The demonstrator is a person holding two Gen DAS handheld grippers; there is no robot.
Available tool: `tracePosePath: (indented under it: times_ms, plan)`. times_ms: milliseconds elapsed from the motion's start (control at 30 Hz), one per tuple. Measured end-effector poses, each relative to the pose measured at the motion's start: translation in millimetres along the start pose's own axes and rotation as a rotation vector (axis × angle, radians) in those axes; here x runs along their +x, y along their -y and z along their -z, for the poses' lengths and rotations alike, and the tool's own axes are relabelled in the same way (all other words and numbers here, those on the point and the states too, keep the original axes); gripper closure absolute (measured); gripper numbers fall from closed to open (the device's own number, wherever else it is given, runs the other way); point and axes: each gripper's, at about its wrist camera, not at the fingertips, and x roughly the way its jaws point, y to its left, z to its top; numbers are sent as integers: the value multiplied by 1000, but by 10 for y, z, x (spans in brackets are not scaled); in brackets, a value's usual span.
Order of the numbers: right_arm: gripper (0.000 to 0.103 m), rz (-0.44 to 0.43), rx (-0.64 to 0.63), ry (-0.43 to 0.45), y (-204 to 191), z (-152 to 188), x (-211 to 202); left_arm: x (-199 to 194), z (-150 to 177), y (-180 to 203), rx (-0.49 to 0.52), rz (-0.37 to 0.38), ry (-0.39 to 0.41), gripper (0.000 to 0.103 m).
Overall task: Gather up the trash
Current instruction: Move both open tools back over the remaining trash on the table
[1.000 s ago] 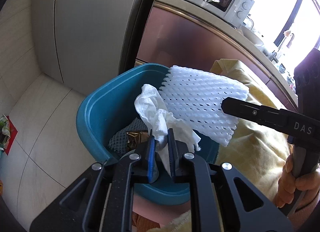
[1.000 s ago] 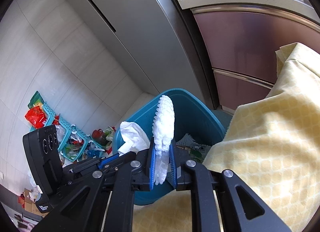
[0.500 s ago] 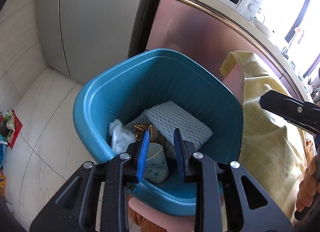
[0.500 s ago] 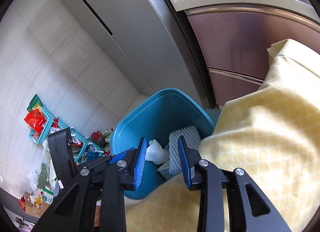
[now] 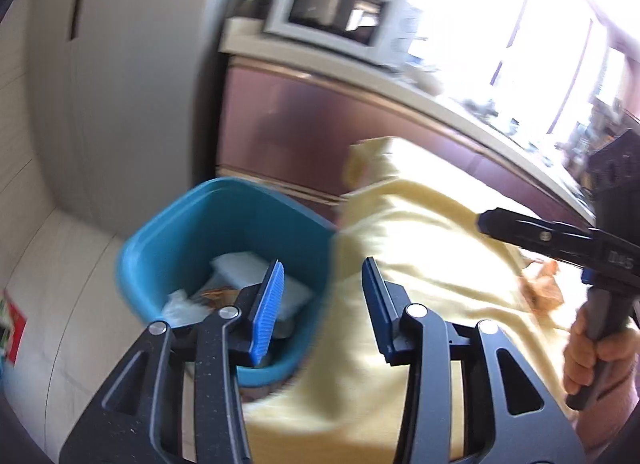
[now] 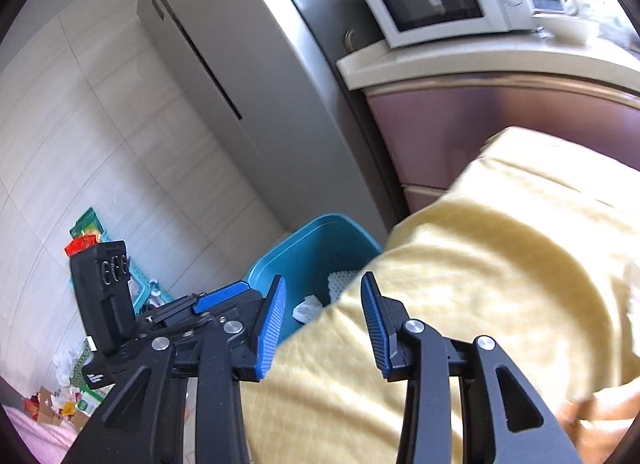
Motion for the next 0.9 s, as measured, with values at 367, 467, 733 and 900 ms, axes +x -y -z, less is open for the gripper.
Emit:
tracePosePath:
  times_ms: [367,467,733,900]
  plan:
    - [64,143,117,127,527,375,-878,95,112,1068,178,219,-60,59]
    - [64,179,157,148,720,491,-1059,187,159,1340,206,271,-93,58]
    - [64,269,244,202,1135,690,-1432,530,316,1920,267,345,-197,52]
    - [64,304,283,234,1352,768,-1620,798,340,2169,284,368,-258,49]
